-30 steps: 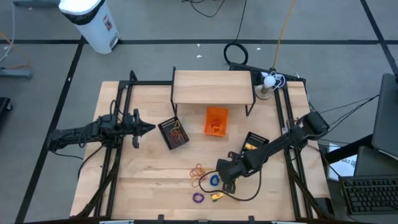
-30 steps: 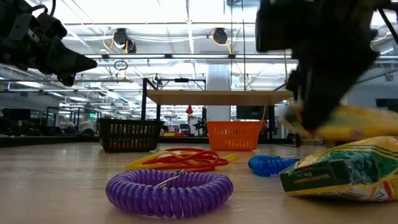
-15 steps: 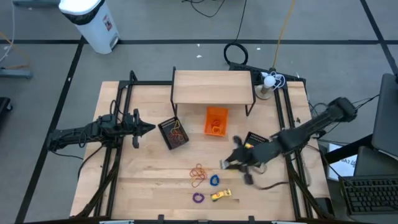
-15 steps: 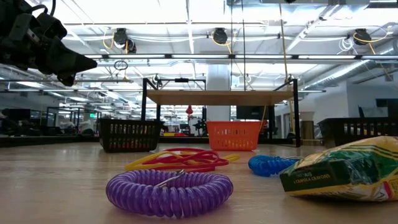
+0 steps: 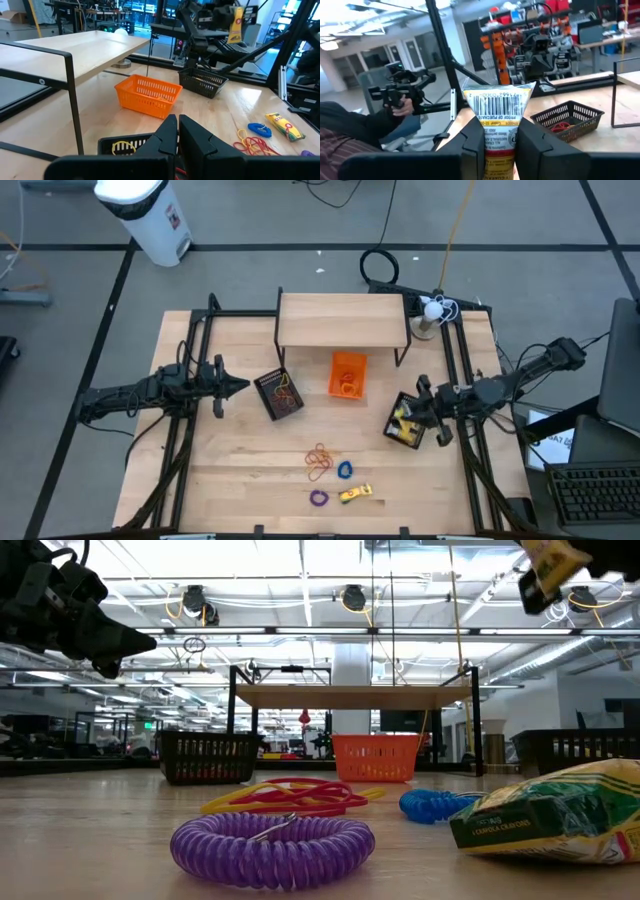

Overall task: Pick & Place Office Desk Supplies
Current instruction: Put the crayon box into the right black bin

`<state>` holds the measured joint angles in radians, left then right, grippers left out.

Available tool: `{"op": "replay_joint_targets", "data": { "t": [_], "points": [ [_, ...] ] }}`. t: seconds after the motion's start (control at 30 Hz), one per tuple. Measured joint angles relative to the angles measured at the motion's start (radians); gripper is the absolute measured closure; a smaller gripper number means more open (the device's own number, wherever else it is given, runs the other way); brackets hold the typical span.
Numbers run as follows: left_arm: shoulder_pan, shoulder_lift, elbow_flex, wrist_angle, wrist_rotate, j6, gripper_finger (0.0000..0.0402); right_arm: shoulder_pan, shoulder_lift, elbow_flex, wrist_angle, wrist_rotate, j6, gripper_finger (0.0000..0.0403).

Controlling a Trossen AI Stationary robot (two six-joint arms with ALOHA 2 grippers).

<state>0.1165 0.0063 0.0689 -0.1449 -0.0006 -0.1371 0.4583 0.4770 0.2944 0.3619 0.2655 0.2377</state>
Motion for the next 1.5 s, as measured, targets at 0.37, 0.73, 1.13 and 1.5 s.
{"op": "replay_joint_targets", "data": {
  "t": [0.37, 0.73, 1.13, 1.5],
  "points": [
    [0.0, 0.0, 0.0, 0.0, 0.0, -0.004, 0.038, 0.0, -0.223, -0.166, 0.022, 0.008, -0.04, 0.0333],
    [0.0, 0.0, 0.0, 0.0, 0.0, -0.005, 0.038, 0.0, -0.188, -0.086, -0.179, 0.051, 0.032, 0.0342],
    [0.0, 0.0, 0.0, 0.0, -0.001, -0.005, 0.038, 0.001, 0.347, 0.301, -0.84, 0.151, 0.374, 0.0344],
    [-0.001, 0.0, 0.0, -0.001, 0.0, -0.008, 0.038, 0.001, 0.583, 0.312, -0.902, 0.115, 0.565, 0.0342]
  ]
}}
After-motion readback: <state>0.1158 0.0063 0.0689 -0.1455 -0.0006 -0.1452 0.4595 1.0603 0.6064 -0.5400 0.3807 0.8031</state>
